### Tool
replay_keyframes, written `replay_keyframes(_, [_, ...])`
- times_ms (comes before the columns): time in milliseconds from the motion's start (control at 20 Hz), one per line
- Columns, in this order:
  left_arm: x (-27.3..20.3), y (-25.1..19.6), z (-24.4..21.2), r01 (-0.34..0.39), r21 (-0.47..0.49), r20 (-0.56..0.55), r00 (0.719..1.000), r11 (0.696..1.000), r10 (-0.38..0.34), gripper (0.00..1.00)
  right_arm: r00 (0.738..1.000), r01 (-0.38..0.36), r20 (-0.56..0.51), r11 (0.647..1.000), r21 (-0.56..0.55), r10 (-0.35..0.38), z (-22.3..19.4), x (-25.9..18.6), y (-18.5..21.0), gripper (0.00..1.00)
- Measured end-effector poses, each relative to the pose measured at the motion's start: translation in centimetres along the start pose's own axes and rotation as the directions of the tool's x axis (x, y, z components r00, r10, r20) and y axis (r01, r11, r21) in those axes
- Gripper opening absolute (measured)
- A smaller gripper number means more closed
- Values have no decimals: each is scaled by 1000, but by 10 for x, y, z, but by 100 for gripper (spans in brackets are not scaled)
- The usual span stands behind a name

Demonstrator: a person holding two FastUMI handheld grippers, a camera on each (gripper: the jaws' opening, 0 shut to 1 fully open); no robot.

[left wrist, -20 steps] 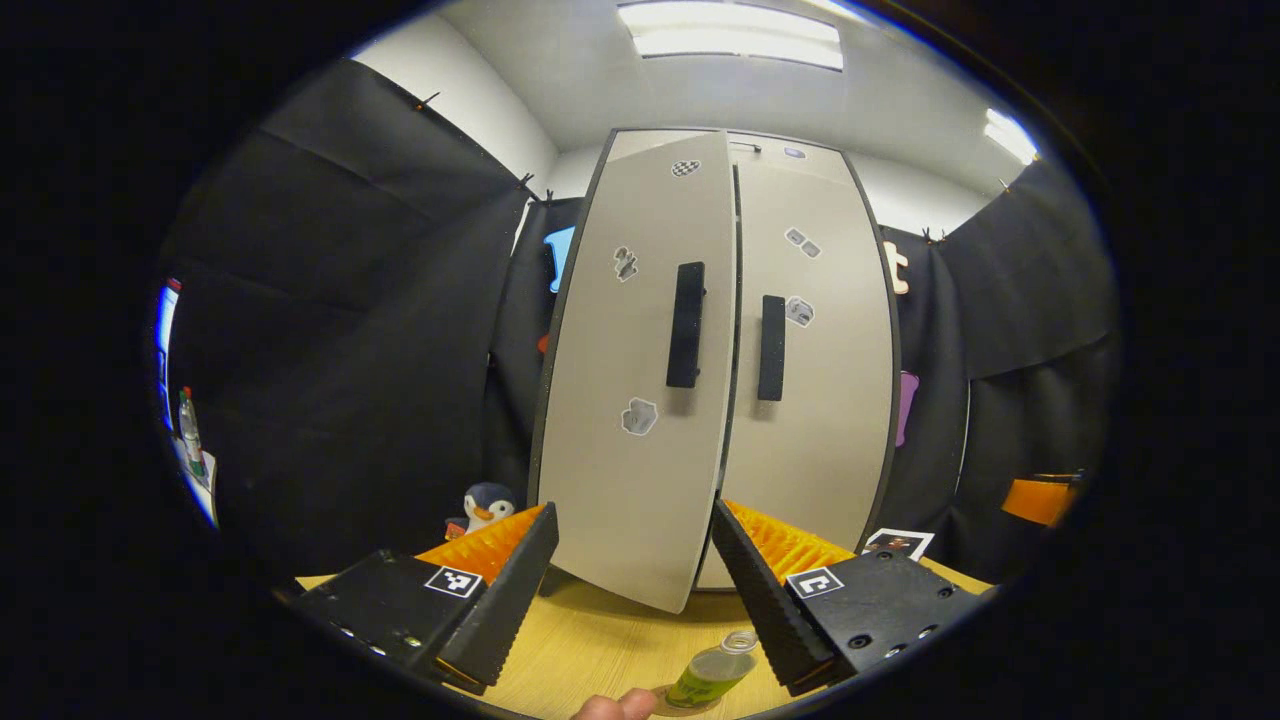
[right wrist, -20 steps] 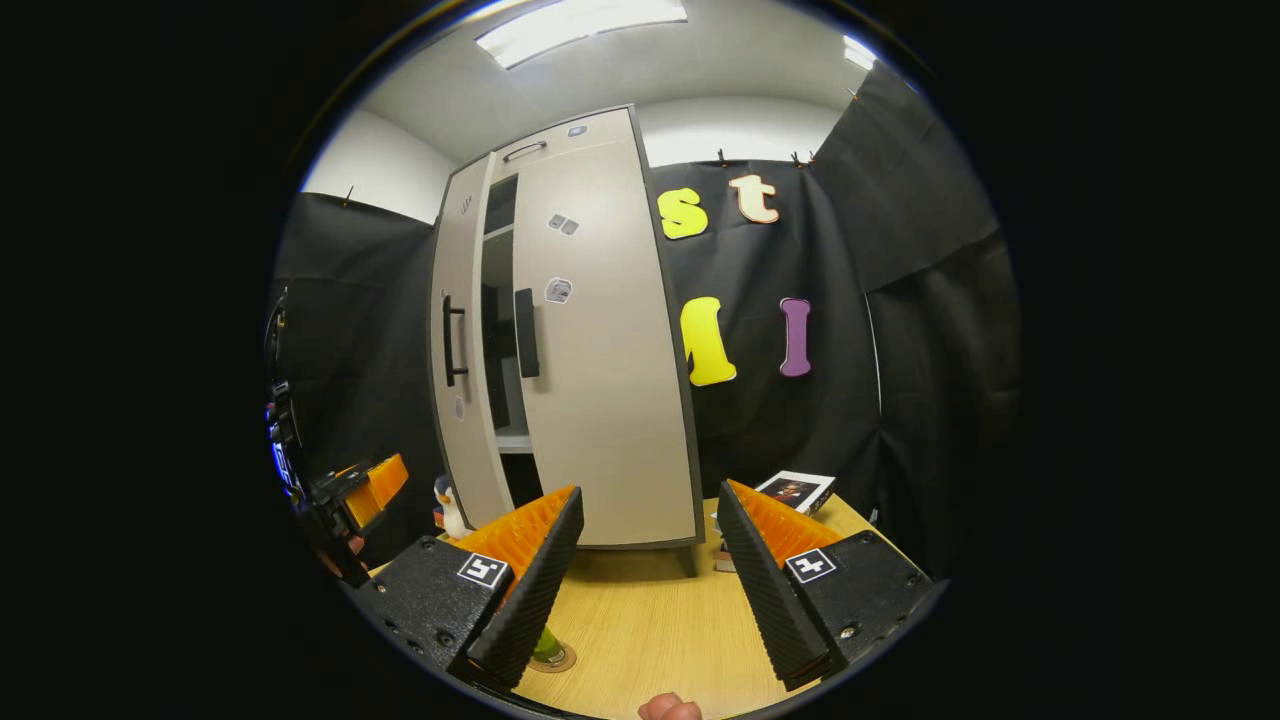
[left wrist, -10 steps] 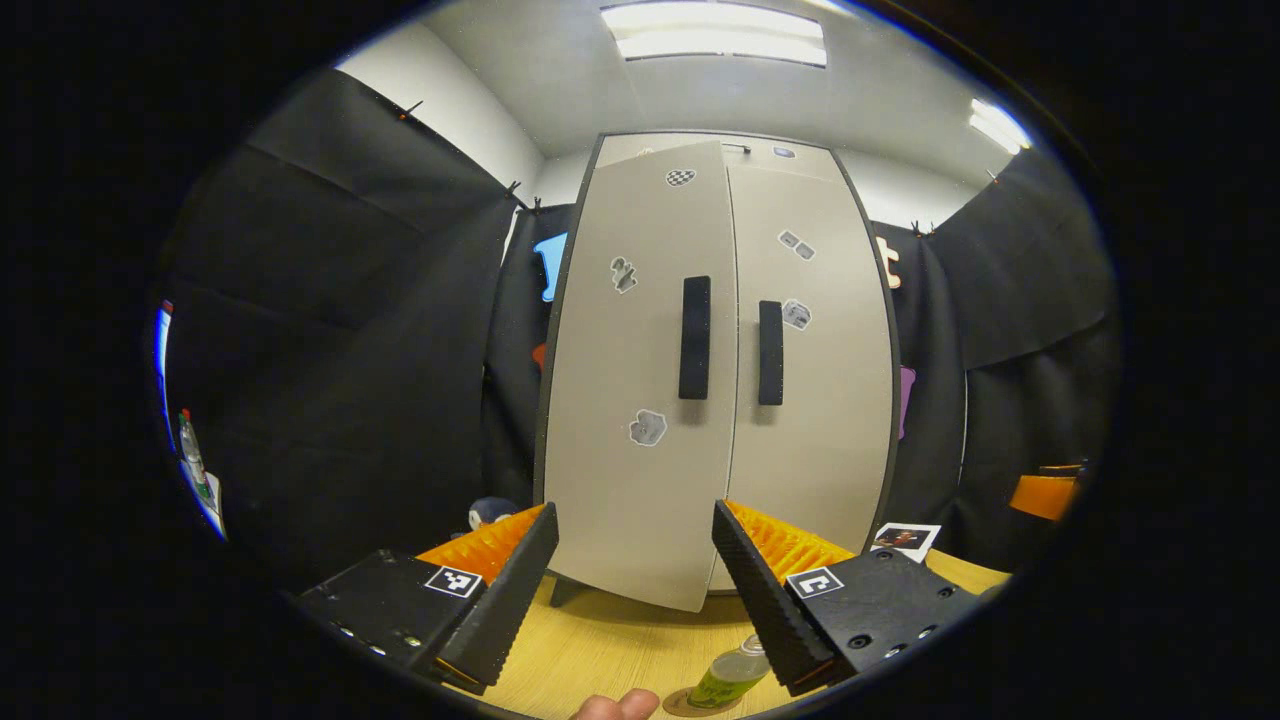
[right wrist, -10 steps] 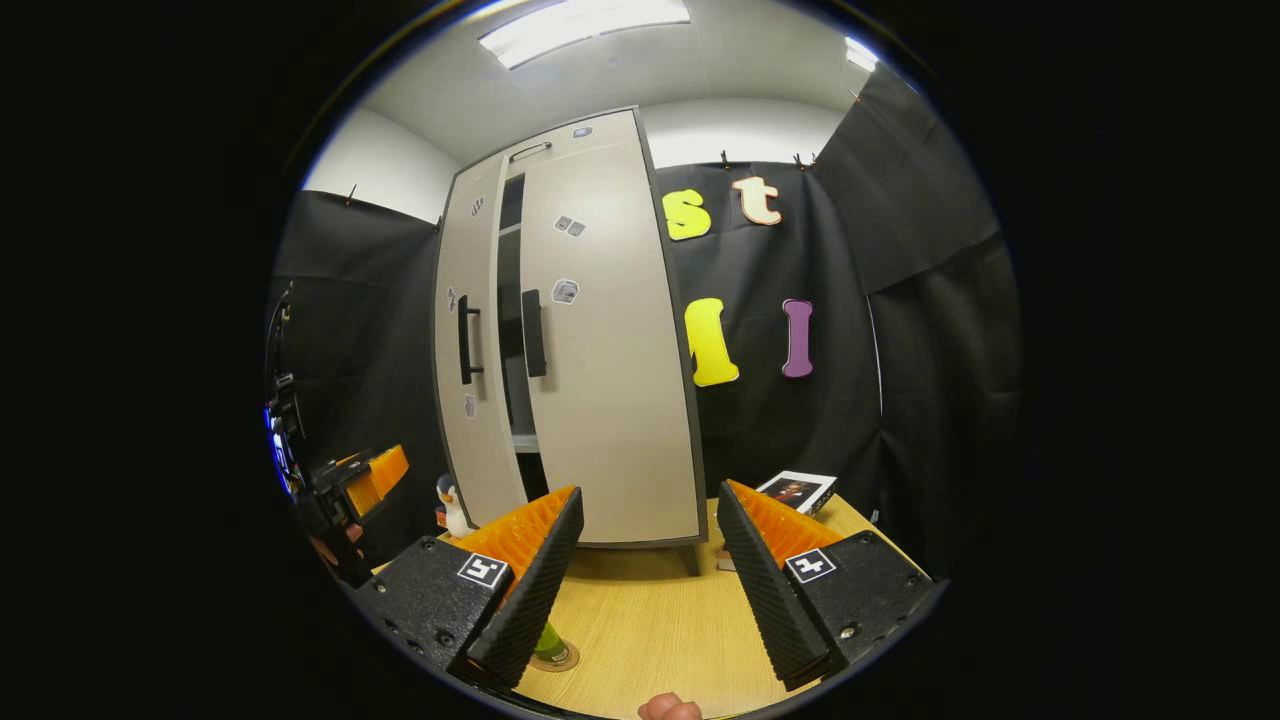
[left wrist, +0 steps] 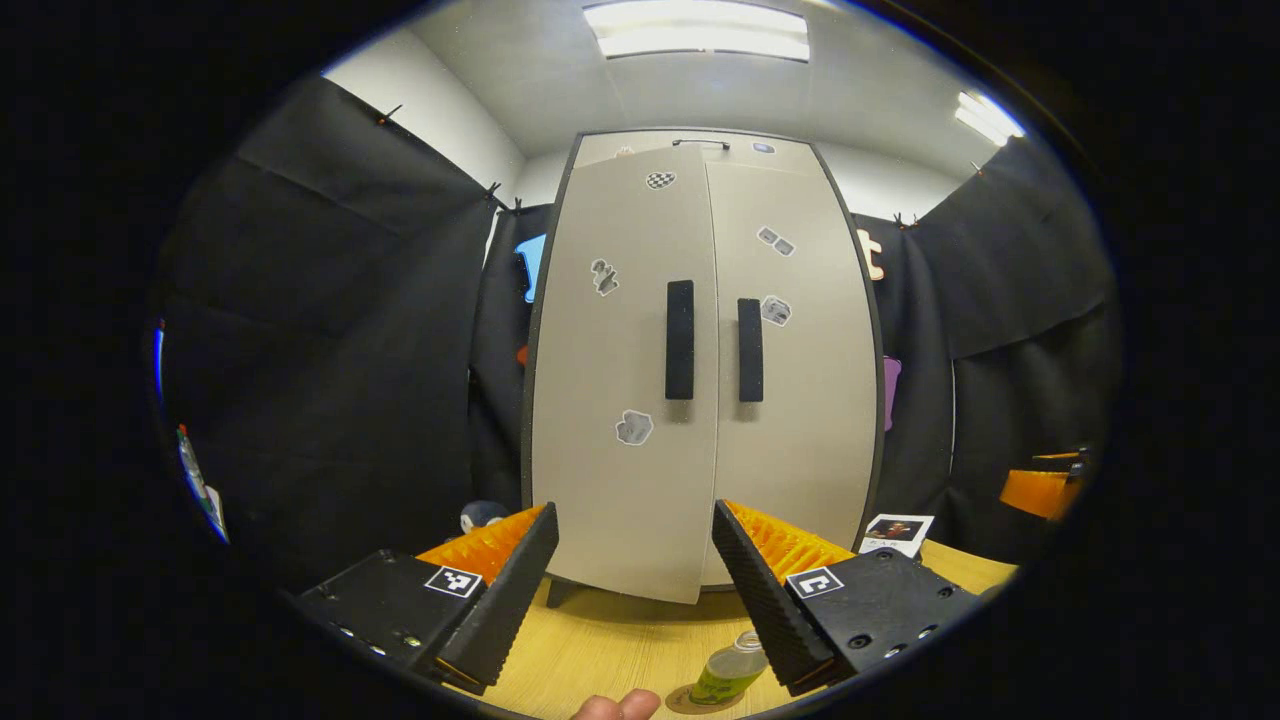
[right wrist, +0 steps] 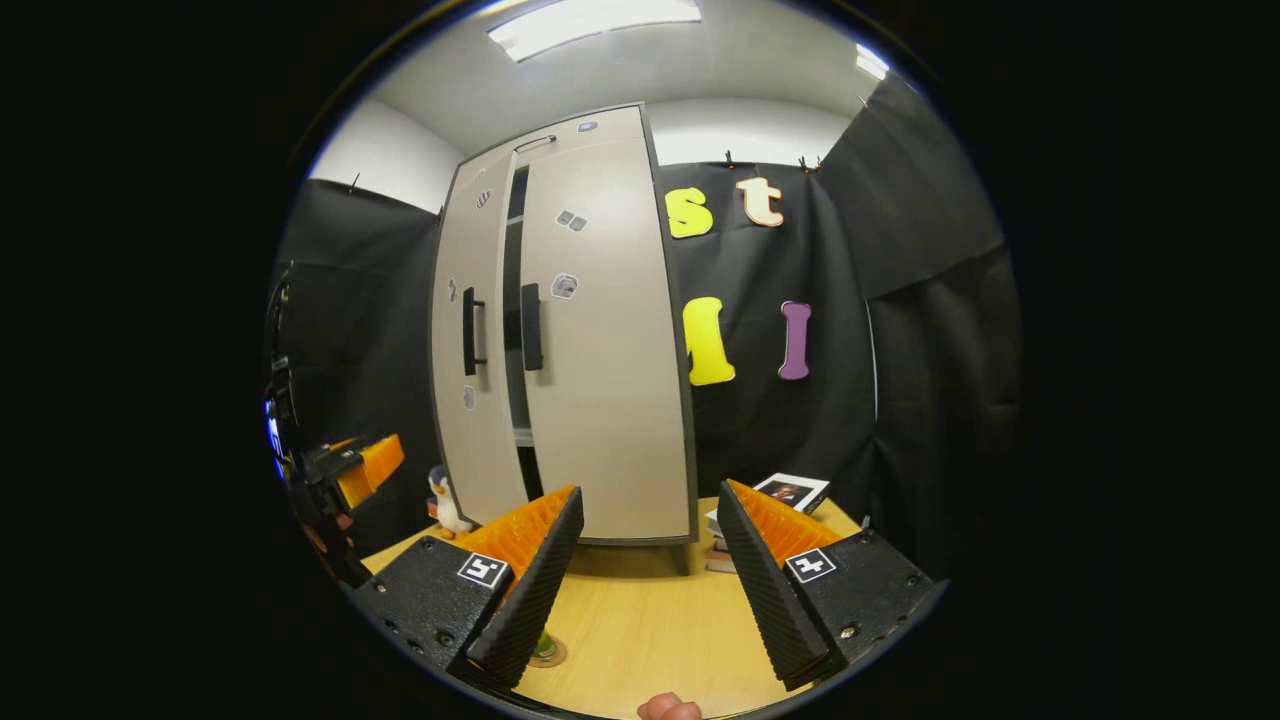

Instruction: Grasp the bottle in the cabinet with the left hand and place it on the coaster, then close the right door with the right hand and the left door with the left hand.

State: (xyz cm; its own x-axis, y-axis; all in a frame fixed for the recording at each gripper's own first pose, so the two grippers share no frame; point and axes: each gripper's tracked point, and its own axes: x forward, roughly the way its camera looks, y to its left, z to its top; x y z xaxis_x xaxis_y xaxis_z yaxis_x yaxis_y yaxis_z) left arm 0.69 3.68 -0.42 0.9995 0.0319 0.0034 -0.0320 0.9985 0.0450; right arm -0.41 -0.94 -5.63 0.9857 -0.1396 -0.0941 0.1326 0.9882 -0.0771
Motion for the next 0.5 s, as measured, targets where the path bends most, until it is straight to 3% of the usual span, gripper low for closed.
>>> replay_keyframes(350, [-1,-4,5,6,-2,16,1000,1000,-6,94,1000,-8,-10,1000,25,8,-3,-1,3,83])
replay_keyframes(400, [-1,-4,5,5,-2,18,1000,1000,-5,99,1000,-9,-15,999,30,10,-5,-1,4,83])
replay_keyframes(500, [-1,-3,6,2,-5,20,1000,1000,-2,94,1000,-6,-22,1000,30,7,-7,-1,2,83])
